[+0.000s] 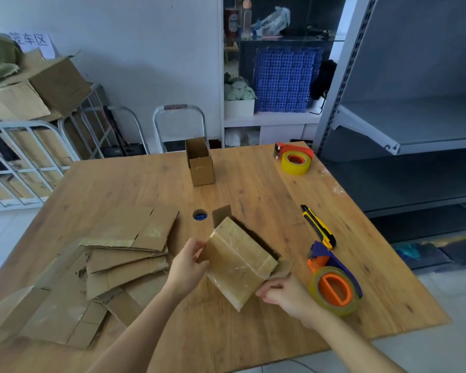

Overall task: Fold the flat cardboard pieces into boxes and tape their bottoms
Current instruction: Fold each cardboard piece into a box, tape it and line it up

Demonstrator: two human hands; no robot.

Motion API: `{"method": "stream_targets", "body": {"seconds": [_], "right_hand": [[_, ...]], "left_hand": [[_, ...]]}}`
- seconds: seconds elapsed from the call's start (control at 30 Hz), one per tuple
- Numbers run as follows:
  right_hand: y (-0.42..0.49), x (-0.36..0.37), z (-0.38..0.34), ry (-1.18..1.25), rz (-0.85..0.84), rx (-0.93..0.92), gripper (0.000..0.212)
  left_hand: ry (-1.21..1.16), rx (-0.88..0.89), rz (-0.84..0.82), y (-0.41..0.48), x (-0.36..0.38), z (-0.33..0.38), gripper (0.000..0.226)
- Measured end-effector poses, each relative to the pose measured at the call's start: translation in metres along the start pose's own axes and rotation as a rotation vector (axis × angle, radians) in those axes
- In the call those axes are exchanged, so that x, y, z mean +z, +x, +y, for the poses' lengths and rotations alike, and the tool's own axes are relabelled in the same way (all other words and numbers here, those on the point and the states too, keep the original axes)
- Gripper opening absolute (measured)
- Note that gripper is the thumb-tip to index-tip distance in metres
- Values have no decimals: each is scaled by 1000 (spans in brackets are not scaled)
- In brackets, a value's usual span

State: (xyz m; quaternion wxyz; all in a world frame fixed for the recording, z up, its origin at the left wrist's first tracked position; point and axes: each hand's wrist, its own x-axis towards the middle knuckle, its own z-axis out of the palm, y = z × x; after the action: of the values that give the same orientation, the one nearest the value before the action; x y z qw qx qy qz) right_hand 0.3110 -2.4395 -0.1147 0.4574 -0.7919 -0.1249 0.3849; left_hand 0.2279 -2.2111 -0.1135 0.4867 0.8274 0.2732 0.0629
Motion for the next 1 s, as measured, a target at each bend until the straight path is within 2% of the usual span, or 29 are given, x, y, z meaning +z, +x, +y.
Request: {"method": "stream_targets", "body": {"seconds": [0.07,0.13,0.23,0.3,0.37,0.47,0.53,0.57,0.63,0.7,0.77,0.9,1.0], "right_hand": [[-5,3,-1,-176,-51,-6,39],[-4,1,3,-186,-13,-5,34],[0,-12,-1,-143,250,13,20],[2,-20,-16,-167,377,-31,18],[3,-22,-36,-138,347,-67,23],[3,-7,-59,-252,123,-88,39],[5,6,-62,-412,99,-91,49],[6,11,-61,-457,126,-98,45],[5,13,-60,-466,188,-128,14],[7,11,-58,-384,236,-117,33],[7,9,-54,-224,263,-75,34],[17,14,-40,-7,269,2,24],[16,20,-39,-3,317,-17,25]], "left_hand": [[88,-7,6,3,-1,0,40],[80,-93,11,4,-3,3,43],[-81,-229,37,4,-3,14,49],[-118,-243,67,2,0,24,56],[-126,-220,89,-1,5,36,73],[-107,-182,56,-5,15,50,92],[-26,-174,25,-5,20,52,81],[-3,-177,12,-5,20,51,72],[-52,-196,-13,-6,14,49,56],[-114,-192,-1,-4,3,45,39],[-140,-189,15,-1,-8,38,25],[-300,-280,-28,-2,-19,21,27],[-349,-248,-40,-5,-19,11,26]]}}
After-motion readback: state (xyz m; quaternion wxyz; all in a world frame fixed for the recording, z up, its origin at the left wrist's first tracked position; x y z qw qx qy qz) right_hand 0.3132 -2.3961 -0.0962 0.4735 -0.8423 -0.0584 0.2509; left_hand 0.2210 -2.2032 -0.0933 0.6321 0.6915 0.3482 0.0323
